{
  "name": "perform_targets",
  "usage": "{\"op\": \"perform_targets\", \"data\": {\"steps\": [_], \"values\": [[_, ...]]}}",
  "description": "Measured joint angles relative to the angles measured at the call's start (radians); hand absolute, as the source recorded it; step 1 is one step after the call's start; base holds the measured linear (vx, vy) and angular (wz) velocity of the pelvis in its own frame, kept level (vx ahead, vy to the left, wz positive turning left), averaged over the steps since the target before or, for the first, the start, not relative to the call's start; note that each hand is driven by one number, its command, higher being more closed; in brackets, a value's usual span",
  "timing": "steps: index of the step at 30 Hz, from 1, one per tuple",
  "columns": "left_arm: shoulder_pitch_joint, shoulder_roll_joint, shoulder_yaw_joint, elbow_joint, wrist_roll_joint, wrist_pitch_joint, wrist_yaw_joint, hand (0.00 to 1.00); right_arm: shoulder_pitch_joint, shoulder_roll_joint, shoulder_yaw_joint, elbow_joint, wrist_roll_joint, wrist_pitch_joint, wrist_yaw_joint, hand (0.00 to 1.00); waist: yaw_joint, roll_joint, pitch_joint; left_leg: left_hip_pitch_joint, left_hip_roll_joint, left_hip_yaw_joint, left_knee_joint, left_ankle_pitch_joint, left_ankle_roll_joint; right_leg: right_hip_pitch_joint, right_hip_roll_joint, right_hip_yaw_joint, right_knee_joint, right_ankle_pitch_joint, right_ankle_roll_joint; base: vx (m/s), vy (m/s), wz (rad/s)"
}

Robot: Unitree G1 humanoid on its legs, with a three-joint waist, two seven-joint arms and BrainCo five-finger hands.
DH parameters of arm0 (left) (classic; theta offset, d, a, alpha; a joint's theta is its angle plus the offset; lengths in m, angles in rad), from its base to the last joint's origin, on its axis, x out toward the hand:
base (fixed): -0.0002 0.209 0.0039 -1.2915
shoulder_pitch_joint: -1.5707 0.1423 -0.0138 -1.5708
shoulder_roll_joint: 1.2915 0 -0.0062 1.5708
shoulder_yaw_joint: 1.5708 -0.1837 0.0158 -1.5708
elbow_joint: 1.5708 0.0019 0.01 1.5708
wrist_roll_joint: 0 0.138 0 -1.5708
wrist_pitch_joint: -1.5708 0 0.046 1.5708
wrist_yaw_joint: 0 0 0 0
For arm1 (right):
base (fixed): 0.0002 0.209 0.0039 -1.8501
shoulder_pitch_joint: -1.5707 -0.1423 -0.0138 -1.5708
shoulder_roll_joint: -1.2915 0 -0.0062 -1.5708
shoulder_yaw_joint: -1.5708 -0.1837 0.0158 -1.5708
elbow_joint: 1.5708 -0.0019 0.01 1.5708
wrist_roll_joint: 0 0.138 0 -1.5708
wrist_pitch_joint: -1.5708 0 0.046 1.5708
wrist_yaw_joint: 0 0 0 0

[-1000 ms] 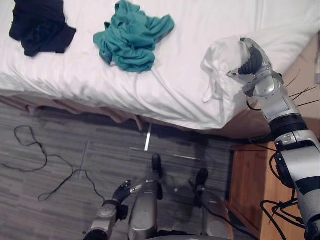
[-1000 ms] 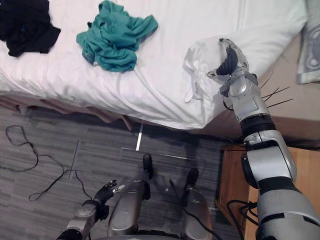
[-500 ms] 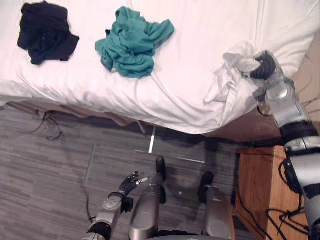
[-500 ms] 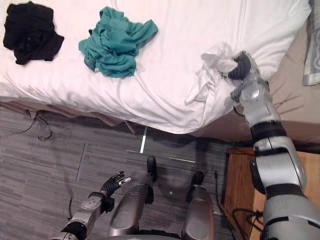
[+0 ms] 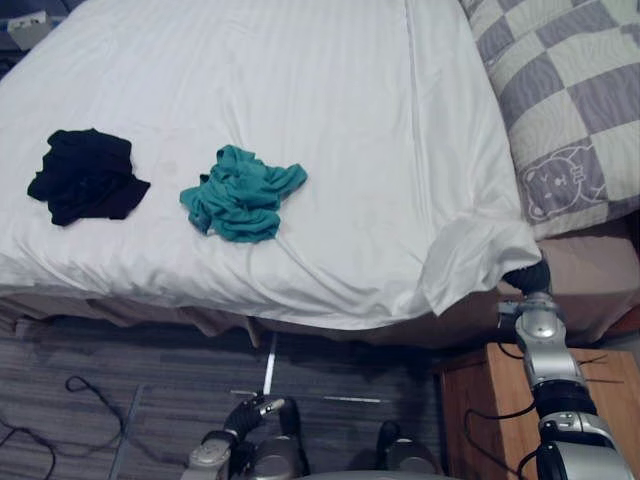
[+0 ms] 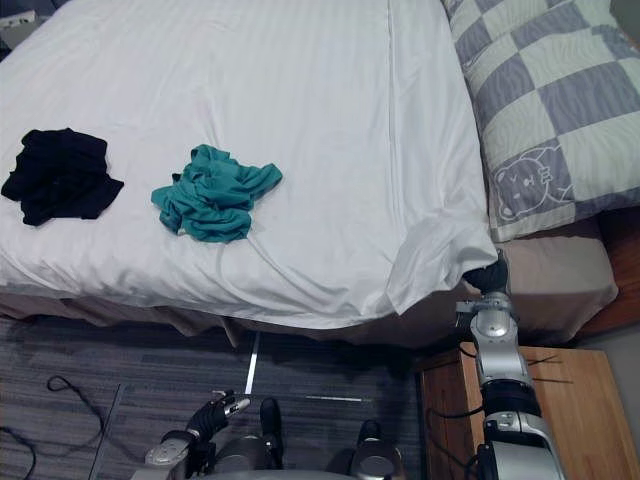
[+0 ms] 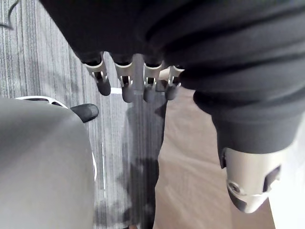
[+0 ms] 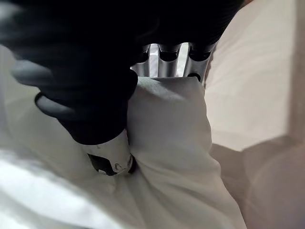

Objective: Tidy the bed and pick cloth on bed and put in laundry

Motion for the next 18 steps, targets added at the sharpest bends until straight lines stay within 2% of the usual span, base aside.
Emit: {"op": "perform_targets", "data": {"steps": [4, 7, 8, 10, 11, 13, 14, 16, 18], "values": [[0.014, 0.0, 0.021, 0.011, 0.002, 0.009, -0.002, 0.0, 0.015, 0.011, -0.057, 0.028, 0.013, 0.021, -0.027, 0.0, 0.001, 0.002, -0.023, 0.026, -0.003, 0.033, -0.002, -0.006, 0.005, 0.035, 0.004, 0.003, -0.025, 0.0, 0.0, 0.06, 0.009, -0.06], [0.02, 0.001, 0.026, 0.011, 0.002, 0.021, -0.004, 0.0, 0.032, 0.011, -0.089, 0.025, -0.008, 0.076, -0.085, 0.0, 0.005, 0.0, -0.033, 0.05, -0.004, 0.051, -0.003, -0.007, 0.005, 0.063, 0.006, 0.006, -0.038, 0.0, 0.0, 0.05, -0.007, -0.05], [0.024, 0.0, 0.027, 0.011, 0.001, 0.024, -0.006, 0.0, 0.037, 0.011, -0.112, 0.022, -0.025, 0.119, -0.118, 0.0, 0.004, -0.002, -0.041, 0.052, -0.003, 0.054, -0.003, -0.007, 0.005, 0.068, 0.008, 0.007, -0.045, 0.0, 0.0, 0.0, 0.0, 0.0], [0.029, 0.001, 0.029, 0.01, 0.001, 0.027, -0.007, 0.0, 0.059, 0.009, -0.172, 0.021, -0.028, 0.169, -0.173, 0.0, 0.002, -0.006, -0.05, 0.054, -0.002, 0.056, -0.003, -0.007, 0.005, 0.077, 0.01, 0.007, -0.05, 0.0, 0.0, 0.05, -0.013, -0.02], [0.042, 0.001, 0.043, 0.009, 0.0, 0.029, -0.008, 0.0, 0.081, 0.0, -0.215, 0.018, -0.028, 0.191, -0.202, 0.0, -0.011, -0.009, -0.059, 0.054, -0.002, 0.057, -0.004, -0.007, 0.005, 0.076, 0.01, 0.011, -0.049, 0.001, -0.001, 0.03, -0.008, -0.06], [0.069, 0.002, 0.063, 0.009, -0.001, 0.035, -0.008, 0.0, 0.087, -0.03, -0.242, -0.006, -0.028, 0.207, -0.229, 0.0, -0.037, -0.015, -0.066, 0.062, -0.002, 0.063, -0.008, -0.007, 0.005, 0.076, 0.01, 0.025, -0.049, 0.002, -0.001, -0.02, -0.001, -0.22], [0.08, 0.005, 0.067, 0.01, 0.0, 0.043, -0.008, 0.0, 0.091, -0.055, -0.25, -0.05, -0.028, 0.206, -0.234, 1.0, -0.047, -0.015, -0.068, 0.069, -0.001, 0.068, -0.008, -0.007, 0.005, 0.075, 0.011, 0.03, -0.048, 0.005, -0.001, -0.05, -0.001, -0.33], [0.09, 0.006, 0.066, 0.009, 0.0, 0.046, -0.013, 0.0, 0.1, -0.108, -0.239, -0.144, -0.028, 0.203, -0.227, 1.0, -0.048, -0.014, -0.069, 0.077, 0.003, 0.072, -0.009, -0.007, 0.005, 0.073, 0.014, 0.044, -0.048, 0.01, -0.003, -0.08, -0.002, -0.25], [0.095, 0.006, 0.066, 0.01, 0.001, 0.055, -0.024, 0.0, 0.092, -0.173, -0.181, -0.226, -0.028, 0.199, -0.184, 1.0, -0.044, -0.01, -0.071, 0.064, 0.01, 0.067, -0.009, -0.012, 0.011, 0.054, 0.022, 0.041, -0.047, 0.014, -0.005, -0.11, 0.009, -0.03]]}}
